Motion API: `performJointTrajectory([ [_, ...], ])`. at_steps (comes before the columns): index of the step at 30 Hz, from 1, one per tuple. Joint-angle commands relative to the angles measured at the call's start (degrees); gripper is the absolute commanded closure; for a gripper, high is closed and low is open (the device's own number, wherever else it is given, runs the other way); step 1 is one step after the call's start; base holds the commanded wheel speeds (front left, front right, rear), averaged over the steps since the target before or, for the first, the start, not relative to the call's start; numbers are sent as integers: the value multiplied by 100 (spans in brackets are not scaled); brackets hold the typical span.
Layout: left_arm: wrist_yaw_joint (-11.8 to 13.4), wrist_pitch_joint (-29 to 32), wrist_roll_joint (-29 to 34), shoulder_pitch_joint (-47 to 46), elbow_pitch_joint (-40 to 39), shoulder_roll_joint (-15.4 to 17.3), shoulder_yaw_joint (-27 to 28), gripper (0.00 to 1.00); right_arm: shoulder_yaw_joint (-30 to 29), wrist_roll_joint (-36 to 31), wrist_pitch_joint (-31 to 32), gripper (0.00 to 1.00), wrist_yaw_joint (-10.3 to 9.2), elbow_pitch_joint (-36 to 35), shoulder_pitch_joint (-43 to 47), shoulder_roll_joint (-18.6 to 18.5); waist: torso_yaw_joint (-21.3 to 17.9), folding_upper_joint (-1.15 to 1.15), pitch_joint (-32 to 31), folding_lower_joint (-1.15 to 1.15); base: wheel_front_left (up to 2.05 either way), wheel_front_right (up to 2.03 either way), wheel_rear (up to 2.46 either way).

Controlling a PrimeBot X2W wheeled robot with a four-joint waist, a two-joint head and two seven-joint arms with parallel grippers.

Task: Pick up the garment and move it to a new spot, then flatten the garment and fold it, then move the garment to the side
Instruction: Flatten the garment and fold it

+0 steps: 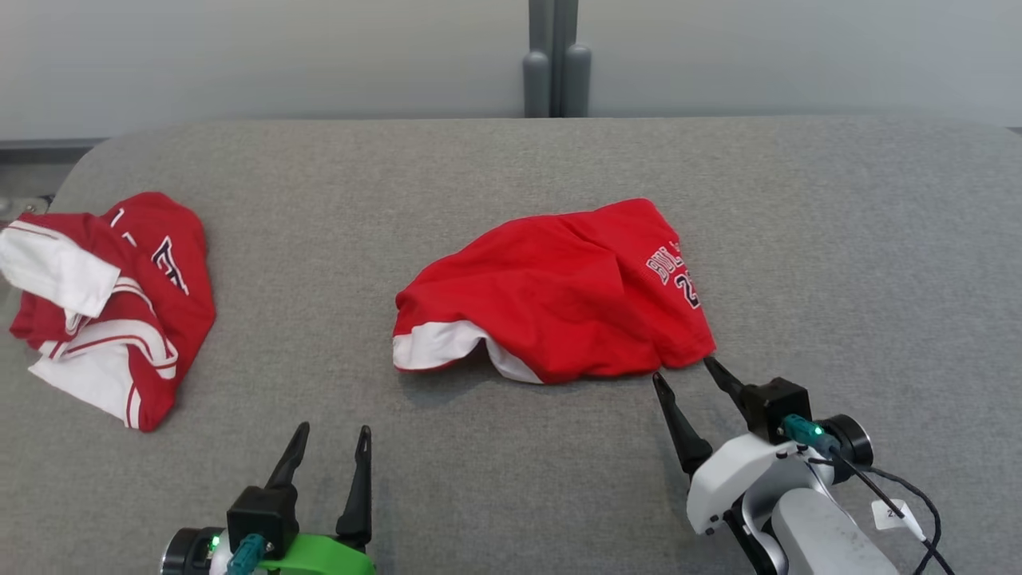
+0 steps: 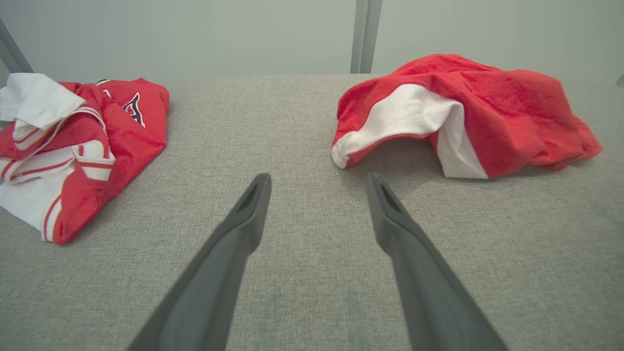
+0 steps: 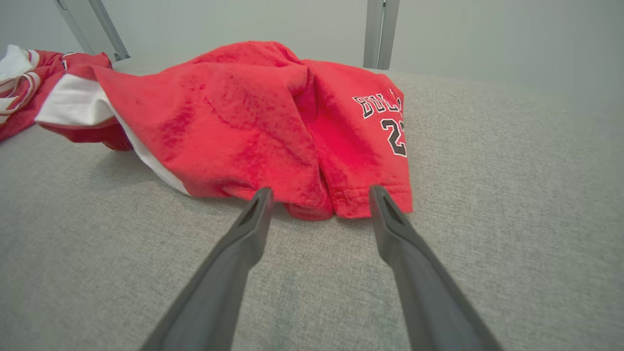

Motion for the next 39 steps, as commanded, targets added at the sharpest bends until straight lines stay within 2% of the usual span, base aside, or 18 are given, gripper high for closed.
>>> performJointTrajectory([
  [1,-15,-1,-23,-117,10,11,-49,0,-6,4,-18,0,-10,106,-125,-22,316,0,250,0,0,0,0],
  [7,-15,-1,-92,-250,57,9,-223,0,-42,-18,-18,0,-10,534,-443,-32,680,0,466,0,0,0,0],
  [12,8,-1,-197,-285,189,8,-285,0,-129,-31,-18,0,-10,751,-555,-18,828,0,551,0,0,0,0],
  [13,-4,-1,-215,-309,215,9,-287,0,-103,-43,-18,10,-9,791,-567,-14,836,0,560,0,0,0,0],
  [14,-6,-1,-244,-324,239,10,-276,0,-113,-25,-18,51,-10,841,-568,-14,838,0,570,0,0,0,0],
  [15,-5,-1,-247,-328,255,9,-276,0,-135,-11,-18,63,-10,854,-586,-18,836,0,577,0,0,0,0],
  [16,-5,-2,-251,-330,260,8,-281,0,-140,-15,-18,84,-10,842,-607,-13,827,0,583,0,0,0,0],
  [17,-2,-1,-251,-331,262,9,-275,0,-131,-11,-18,100,-9,838,-614,-7,809,0,586,0,0,0,0],
  [23,-45,-1,-277,-326,308,9,-285,0,-234,244,-18,100,-9,237,-485,7,604,0,513,0,0,0,0],
  [27,-48,-1,-290,-182,417,9,-233,0,11,487,-18,100,-9,-442,-355,17,305,0,361,0,0,0,0],
  [32,-88,-1,-410,-145,511,10,-335,0,262,749,-18,100,-10,-1060,-553,-284,16,0,253,0,0,0,0],
  [37,-96,-2,-454,-268,531,12,-518,0,237,890,-18,100,-10,-942,-892,-541,16,0,277,0,0,0,0],
  [39,-106,-2,-469,-352,536,13,-635,0,186,828,-18,100,-10,-723,-1140,-675,141,0,332,0,0,0,0],
])
